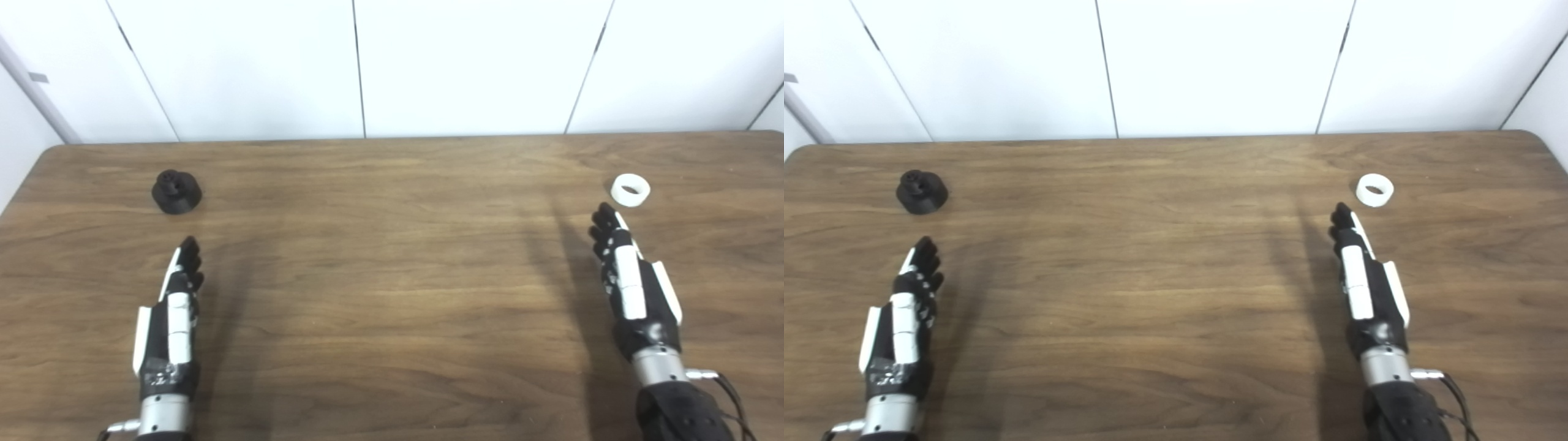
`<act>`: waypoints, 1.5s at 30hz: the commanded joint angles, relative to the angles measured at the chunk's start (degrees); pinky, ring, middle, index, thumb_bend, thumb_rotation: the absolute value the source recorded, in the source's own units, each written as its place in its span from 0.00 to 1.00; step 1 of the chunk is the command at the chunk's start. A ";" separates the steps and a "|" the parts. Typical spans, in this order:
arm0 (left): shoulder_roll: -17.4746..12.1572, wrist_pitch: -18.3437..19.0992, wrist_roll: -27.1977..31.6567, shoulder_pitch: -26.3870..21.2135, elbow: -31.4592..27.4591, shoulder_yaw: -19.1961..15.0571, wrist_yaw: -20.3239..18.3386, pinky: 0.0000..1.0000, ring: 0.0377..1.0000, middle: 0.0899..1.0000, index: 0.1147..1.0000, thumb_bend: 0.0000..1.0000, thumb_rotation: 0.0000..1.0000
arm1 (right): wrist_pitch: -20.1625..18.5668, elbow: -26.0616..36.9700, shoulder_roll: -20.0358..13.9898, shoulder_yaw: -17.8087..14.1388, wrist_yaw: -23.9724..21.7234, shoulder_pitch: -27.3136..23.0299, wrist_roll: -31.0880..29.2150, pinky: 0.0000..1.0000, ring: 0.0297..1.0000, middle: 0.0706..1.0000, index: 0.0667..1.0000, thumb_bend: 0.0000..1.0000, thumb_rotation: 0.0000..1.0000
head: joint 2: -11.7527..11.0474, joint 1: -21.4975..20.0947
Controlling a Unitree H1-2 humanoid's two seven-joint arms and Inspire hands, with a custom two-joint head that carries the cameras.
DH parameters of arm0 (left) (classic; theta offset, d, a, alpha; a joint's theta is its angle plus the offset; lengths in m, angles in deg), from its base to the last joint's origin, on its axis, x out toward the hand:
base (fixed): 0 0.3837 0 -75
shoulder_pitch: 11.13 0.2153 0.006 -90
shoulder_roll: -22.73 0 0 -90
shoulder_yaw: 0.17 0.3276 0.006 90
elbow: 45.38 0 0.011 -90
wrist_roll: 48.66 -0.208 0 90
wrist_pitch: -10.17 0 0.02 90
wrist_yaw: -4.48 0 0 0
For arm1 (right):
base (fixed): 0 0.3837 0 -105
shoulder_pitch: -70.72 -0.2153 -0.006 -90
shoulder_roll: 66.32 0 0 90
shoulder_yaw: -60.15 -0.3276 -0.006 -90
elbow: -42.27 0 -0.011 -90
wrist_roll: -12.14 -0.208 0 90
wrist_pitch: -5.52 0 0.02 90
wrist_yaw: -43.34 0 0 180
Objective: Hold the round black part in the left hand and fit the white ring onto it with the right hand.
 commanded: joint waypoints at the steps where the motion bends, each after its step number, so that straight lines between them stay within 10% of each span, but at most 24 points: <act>1: 1.22 -2.77 -1.09 -0.01 -0.34 0.39 0.51 1.00 1.00 0.98 0.96 0.59 0.99 | 2.43 0.95 -0.96 -0.62 -0.55 -0.55 -0.86 1.00 0.99 0.97 0.97 0.53 1.00 | -0.56 0.90; 21: 4.15 -6.56 -5.10 0.16 3.59 3.73 3.89 1.00 1.00 0.96 0.94 0.50 0.98 | 2.09 1.32 -1.25 -1.54 -0.46 -0.31 -2.65 1.00 0.99 0.95 0.96 0.54 1.00 | -8.82 9.16; 31: 3.66 -7.66 -7.37 -0.05 5.14 4.00 4.91 1.00 1.00 0.96 0.95 0.52 0.97 | 2.48 0.52 -1.39 -1.38 -0.51 -0.20 -2.60 1.00 0.95 0.92 0.93 0.58 1.00 | -9.46 8.71; 45: 2.10 -4.58 -11.94 -1.11 0.87 1.89 8.18 1.00 0.98 0.93 0.93 0.72 0.50 | 1.32 1.62 -0.50 -0.99 0.29 0.12 -1.37 1.00 0.97 0.93 0.94 0.65 1.00 | -8.39 6.62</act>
